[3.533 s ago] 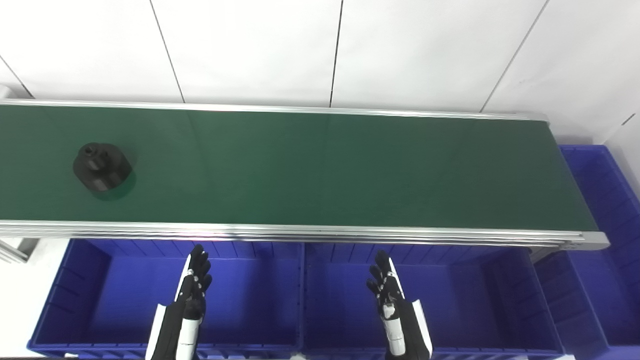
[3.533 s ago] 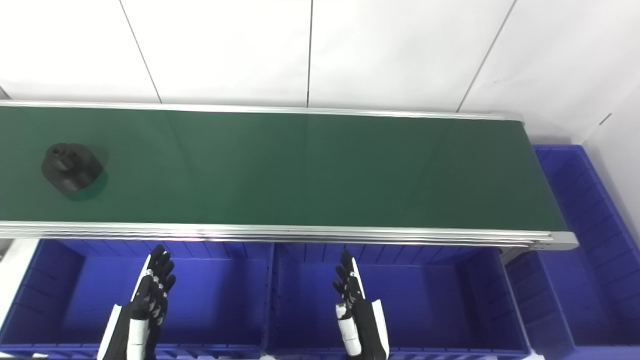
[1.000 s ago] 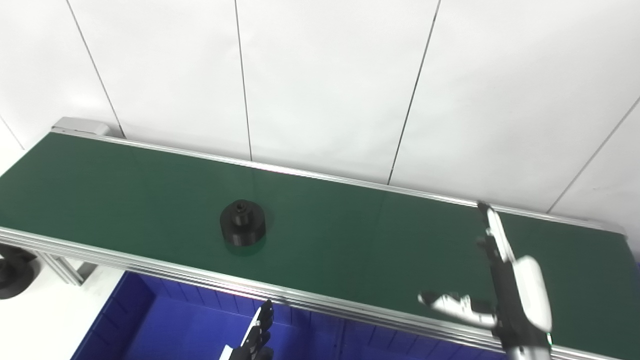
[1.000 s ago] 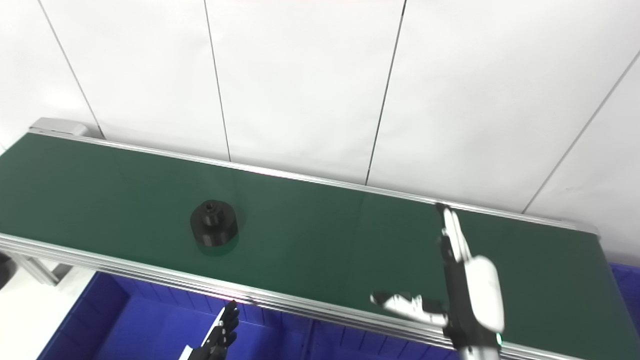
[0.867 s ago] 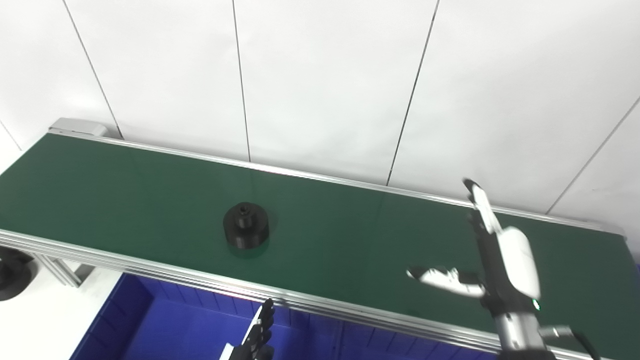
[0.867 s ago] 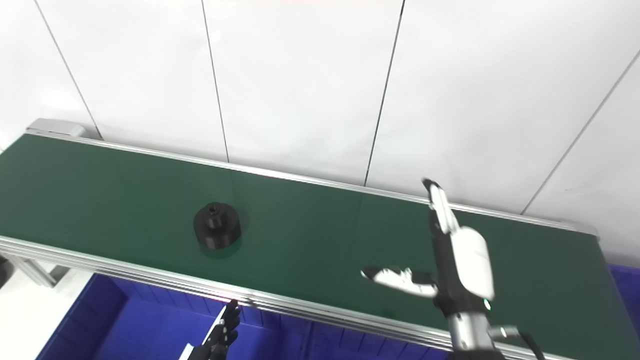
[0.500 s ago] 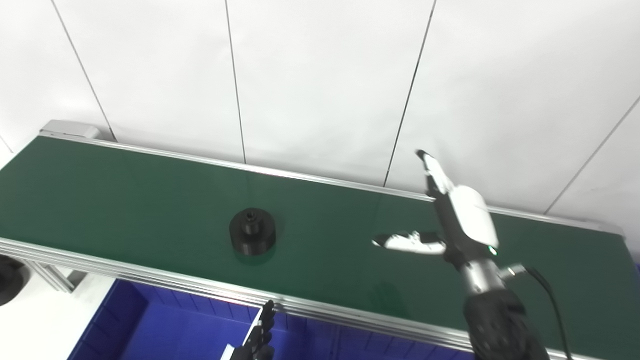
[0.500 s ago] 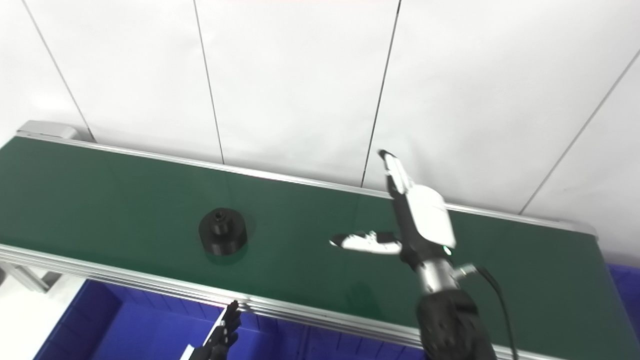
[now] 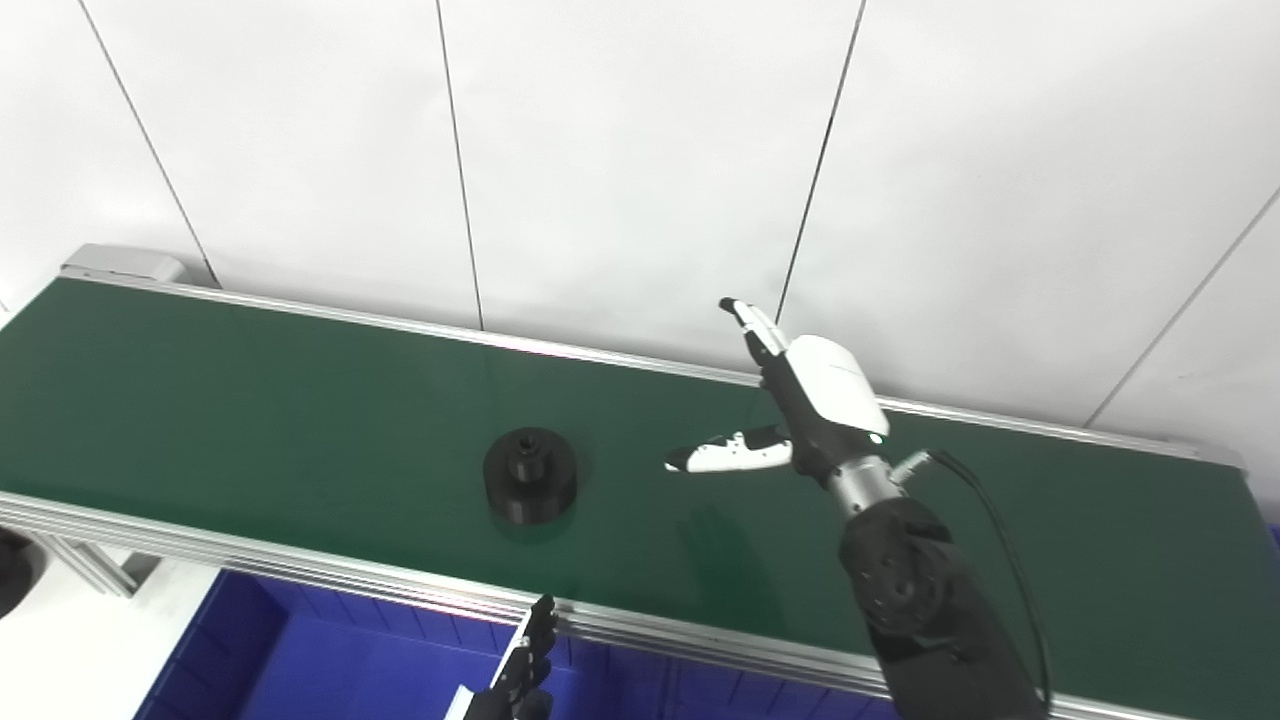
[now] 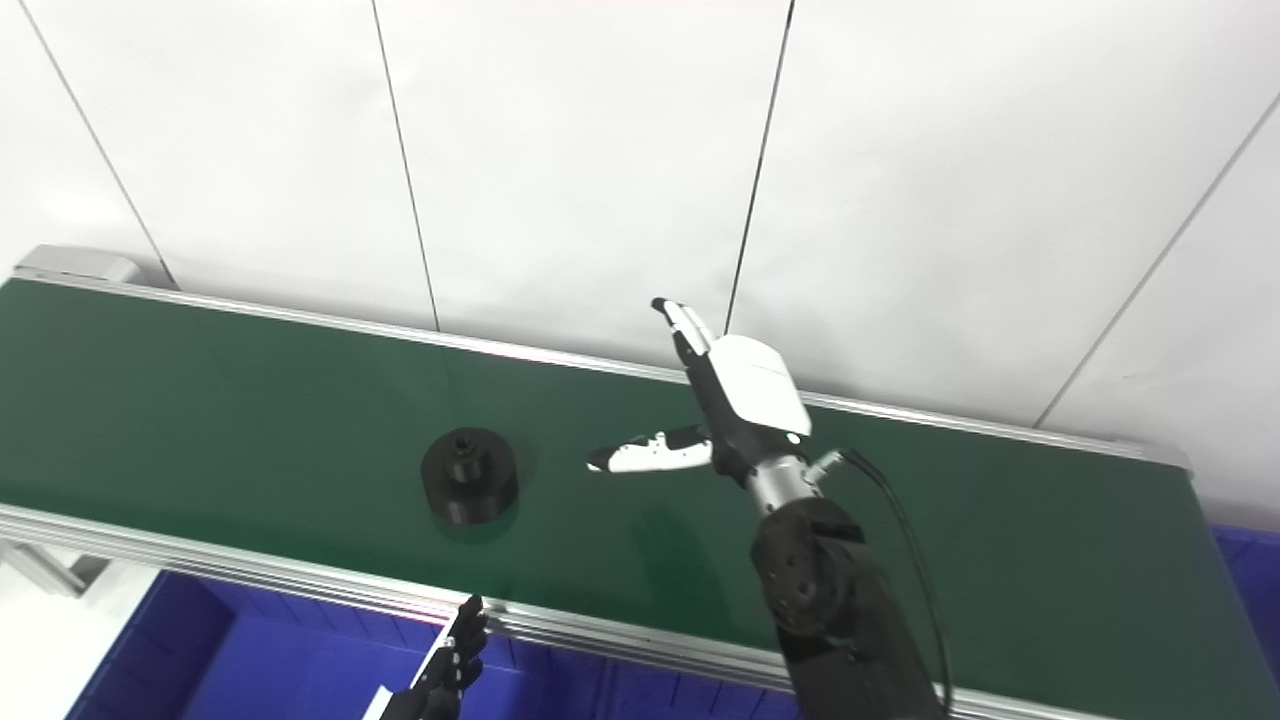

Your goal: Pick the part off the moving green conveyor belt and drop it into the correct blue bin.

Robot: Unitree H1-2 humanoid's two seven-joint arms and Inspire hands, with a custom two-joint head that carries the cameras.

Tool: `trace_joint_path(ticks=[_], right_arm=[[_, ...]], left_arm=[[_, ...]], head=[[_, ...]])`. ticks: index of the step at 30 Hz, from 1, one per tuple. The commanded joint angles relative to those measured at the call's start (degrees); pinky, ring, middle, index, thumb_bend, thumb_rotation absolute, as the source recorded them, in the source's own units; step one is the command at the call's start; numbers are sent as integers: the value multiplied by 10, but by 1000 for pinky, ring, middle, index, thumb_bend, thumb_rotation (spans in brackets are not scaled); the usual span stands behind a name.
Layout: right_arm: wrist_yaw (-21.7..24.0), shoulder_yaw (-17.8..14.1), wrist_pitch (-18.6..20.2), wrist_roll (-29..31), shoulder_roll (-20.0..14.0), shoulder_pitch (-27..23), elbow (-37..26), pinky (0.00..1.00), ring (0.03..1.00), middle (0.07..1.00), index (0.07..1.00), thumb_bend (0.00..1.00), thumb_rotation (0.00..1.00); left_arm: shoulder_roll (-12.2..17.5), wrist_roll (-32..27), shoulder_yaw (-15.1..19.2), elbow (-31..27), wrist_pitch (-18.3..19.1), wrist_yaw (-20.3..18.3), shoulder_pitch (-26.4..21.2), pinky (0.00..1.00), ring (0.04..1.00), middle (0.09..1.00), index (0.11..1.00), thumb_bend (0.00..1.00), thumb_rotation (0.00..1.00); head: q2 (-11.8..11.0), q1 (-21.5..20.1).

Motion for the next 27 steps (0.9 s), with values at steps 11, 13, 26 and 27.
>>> trace_joint_path(ticks=[11,13,26,27], right_arm=[[-37,62,-1,-15,32,-69,72,619,863,940,954,1000,579],[-35,71,5,-19,37,-80,85,630,863,944,955,1000,585],[-17,121,22,-31,64,-132,168,562,865,950,945,1000,566],[-17,123,21,-31,64,-132,170,559,860,948,944,1000,560]], left_arm=[[-13,-3,-17,-22,-10,-1,9,1000,1000,1000,1000,904,941],[-14,-7,-19,-22,-12,-2,10,1000,1000,1000,1000,897,935],[-21,-5,-29,-25,-17,1,19,1000,1000,1000,1000,883,921],[-22,-3,-31,-26,-18,2,20,1000,1000,1000,1000,875,923]], head=[[2,14],[2,17],[2,31],[2,32]])
